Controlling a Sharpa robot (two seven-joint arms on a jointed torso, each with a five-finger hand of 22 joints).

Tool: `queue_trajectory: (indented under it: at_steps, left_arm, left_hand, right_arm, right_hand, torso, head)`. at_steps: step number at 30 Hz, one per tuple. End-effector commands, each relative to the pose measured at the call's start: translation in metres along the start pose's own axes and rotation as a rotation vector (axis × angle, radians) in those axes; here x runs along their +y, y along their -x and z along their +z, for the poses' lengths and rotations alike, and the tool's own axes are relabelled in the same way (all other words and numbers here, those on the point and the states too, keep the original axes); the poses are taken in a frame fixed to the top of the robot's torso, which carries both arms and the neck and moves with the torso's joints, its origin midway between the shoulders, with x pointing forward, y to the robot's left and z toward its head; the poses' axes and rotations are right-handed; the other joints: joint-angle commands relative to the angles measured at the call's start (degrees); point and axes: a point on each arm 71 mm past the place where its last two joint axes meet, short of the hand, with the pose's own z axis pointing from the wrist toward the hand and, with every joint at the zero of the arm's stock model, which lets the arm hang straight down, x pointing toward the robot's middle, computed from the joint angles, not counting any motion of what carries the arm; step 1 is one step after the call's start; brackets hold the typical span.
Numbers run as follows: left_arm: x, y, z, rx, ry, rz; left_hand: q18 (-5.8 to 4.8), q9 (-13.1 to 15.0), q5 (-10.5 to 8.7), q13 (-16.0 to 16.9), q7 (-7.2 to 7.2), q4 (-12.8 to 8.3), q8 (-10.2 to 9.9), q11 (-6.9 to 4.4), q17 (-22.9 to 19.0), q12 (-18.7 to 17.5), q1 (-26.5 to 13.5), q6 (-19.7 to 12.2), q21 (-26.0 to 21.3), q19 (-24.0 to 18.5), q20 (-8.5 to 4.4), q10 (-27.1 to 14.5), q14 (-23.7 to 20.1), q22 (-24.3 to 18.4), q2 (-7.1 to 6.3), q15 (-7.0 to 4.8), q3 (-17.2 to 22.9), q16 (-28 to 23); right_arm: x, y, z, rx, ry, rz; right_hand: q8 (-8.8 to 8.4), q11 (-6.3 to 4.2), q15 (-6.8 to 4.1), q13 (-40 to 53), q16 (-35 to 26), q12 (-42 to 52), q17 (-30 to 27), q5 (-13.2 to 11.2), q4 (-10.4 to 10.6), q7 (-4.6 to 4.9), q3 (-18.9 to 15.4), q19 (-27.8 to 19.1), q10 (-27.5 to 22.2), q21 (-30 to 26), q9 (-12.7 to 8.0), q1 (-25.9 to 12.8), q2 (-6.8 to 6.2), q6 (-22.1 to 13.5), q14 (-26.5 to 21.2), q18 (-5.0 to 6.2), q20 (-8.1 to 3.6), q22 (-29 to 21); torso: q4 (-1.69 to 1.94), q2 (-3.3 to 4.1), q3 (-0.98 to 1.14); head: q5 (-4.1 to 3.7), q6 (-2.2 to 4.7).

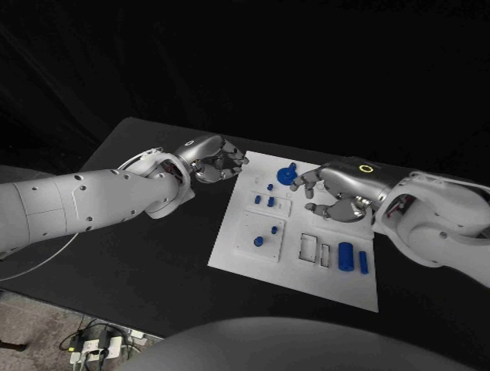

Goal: Assemble the parts on the task board

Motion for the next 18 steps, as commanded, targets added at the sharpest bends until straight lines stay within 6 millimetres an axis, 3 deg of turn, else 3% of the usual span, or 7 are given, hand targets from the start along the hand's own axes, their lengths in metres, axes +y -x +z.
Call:
queue_trajectory:
  at_steps: [1, 3, 10, 11, 13, 14, 18]
  left_arm:
    - [-0.005, -0.001, 0.002, -0.018, -0.032, 0.002]
    - [-0.006, -0.002, 0.003, -0.018, -0.036, 0.001]
    - [-0.006, -0.008, 0.002, -0.009, -0.037, -0.005]
    - [-0.006, -0.008, 0.002, -0.009, -0.037, -0.006]
    - [-0.006, -0.009, 0.002, -0.007, -0.036, -0.007]
    - [-0.006, -0.010, 0.002, -0.005, -0.035, -0.007]
    - [-0.006, -0.012, 0.003, 0.000, -0.036, -0.009]
  left_hand:
    - [0.48, 0.1, 0.20, 0.1, 0.40, 0.1, 0.3, 0.04, 0.0, -0.3, 0.7, -0.1, -0.2, 0.1, 0.27, 0.2, -0.1, 10.9, -0.04, 0.27, 0.3, -0.2]
    - [0.50, 0.1, 0.20, 0.1, 0.40, 0.0, 0.3, 0.03, 0.0, -0.3, 0.7, -0.1, -0.3, 0.1, 0.27, 0.2, -0.1, 10.9, -0.05, 0.27, 0.3, -0.2]
    - [0.52, 0.1, 0.21, 0.1, 0.41, 0.1, 0.3, 0.02, -0.2, -0.3, 0.7, 0.0, -0.4, 0.0, 0.26, 0.2, -0.1, 10.8, -0.05, 0.26, 0.3, -0.3]
    - [0.53, 0.1, 0.21, 0.1, 0.42, 0.1, 0.4, 0.02, -0.3, -0.3, 0.7, 0.0, -0.5, 0.0, 0.26, 0.2, -0.2, 10.8, -0.05, 0.26, 0.3, -0.4]
    - [0.55, 0.1, 0.22, 0.1, 0.42, 0.0, 0.4, 0.01, -0.4, -0.3, 0.8, 0.0, -0.6, 0.0, 0.26, 0.2, -0.2, 10.8, -0.06, 0.25, 0.3, -0.4]
    - [0.56, 0.1, 0.22, 0.1, 0.43, 0.1, 0.4, 0.01, -0.5, -0.3, 0.8, 0.0, -0.6, 0.0, 0.26, 0.2, -0.3, 10.8, -0.06, 0.25, 0.3, -0.5]
    - [0.56, 0.1, 0.25, 0.1, 0.44, 0.1, 0.4, 0.02, -0.6, -0.3, 0.8, 0.0, -0.6, -0.1, 0.25, 0.3, -0.3, 10.8, -0.05, 0.24, 0.4, -0.6]
  right_arm:
    - [-0.015, 0.008, -0.012, -0.043, -0.116, 0.203]
    - [-0.030, 0.007, -0.021, -0.009, -0.213, 0.257]
    - [-0.071, -0.020, -0.054, 0.245, -0.522, 0.415]
    - [-0.074, -0.024, -0.058, 0.270, -0.552, 0.427]
    - [-0.081, -0.032, -0.066, 0.326, -0.617, 0.444]
    - [-0.084, -0.037, -0.070, 0.367, -0.656, 0.447]
    - [-0.088, -0.047, -0.074, 0.468, -0.721, 0.442]
  right_hand:
    - [1.61, -1.30, -0.38, 1.6, -2.4, 3.5, -5.0, -2.8, 2.5, 1.37, -1.4, -2.8, 4.4, -3.9, 0.2, -2.6, 1.07, 3.9, -3.1, 1.16, -0.45, 6.4]
    - [3.01, -2.04, -0.73, 3.9, -7.0, 7.2, -13.7, -6.1, 4.8, 1.21, -3.3, -8.8, 7.3, -12.0, 0.5, -5.4, 1.20, 7.7, -9.3, 2.68, -0.83, 4.1]
    - [1.98, -2.23, -0.24, 18.3, -0.7, 22.6, -2.3, -10.6, 9.9, 1.25, -9.0, -16.5, 8.6, -21.7, -0.1, -11.1, 2.39, 9.4, -6.6, 4.00, -0.76, 2.5]
    - [1.73, -2.39, -0.54, 28.2, 1.7, 31.9, 2.3, -10.8, 10.1, 1.49, -10.0, -15.3, 13.5, -20.5, -0.1, -11.4, 2.58, 9.4, -3.8, 3.65, -0.67, 3.1]
    - [3.53, -2.63, -1.05, 56.9, 8.6, 55.4, 21.5, -11.0, 11.3, 0.51, -12.0, -7.4, 36.4, -10.5, 1.6, -13.3, 3.22, 11.8, 9.3, 1.79, -1.31, 5.6]
    - [4.24, -2.77, -1.22, 60.3, 9.7, 57.7, 25.8, -11.0, 11.8, 0.19, -12.7, -3.7, 39.4, -5.6, 2.3, -14.2, 3.37, 12.4, 12.1, 0.97, -1.64, 6.8]
    - [6.68, -3.94, -2.67, 60.3, 9.8, 57.7, 25.9, -10.5, 14.6, -0.86, -15.2, 5.9, 39.4, 8.1, 5.1, -18.9, 4.45, 14.4, 12.2, -1.51, -2.83, 10.2]
  torso:
    - [-0.41, -0.48, -0.65]
    - [-0.56, -0.65, -0.80]
    - [-0.85, -1.00, -0.95]
    - [-0.88, -1.02, -0.99]
    - [-0.93, -0.99, -1.02]
    - [-0.89, -0.95, -0.93]
    - [-0.92, -1.00, -0.90]
  head:
    - [-1.47, 0.00]
    - [-2.23, 0.00]
    - [-3.19, 0.00]
    - [-3.20, 0.00]
    - [-3.33, 0.00]
    - [-3.46, 0.00]
    - [-3.68, 0.00]
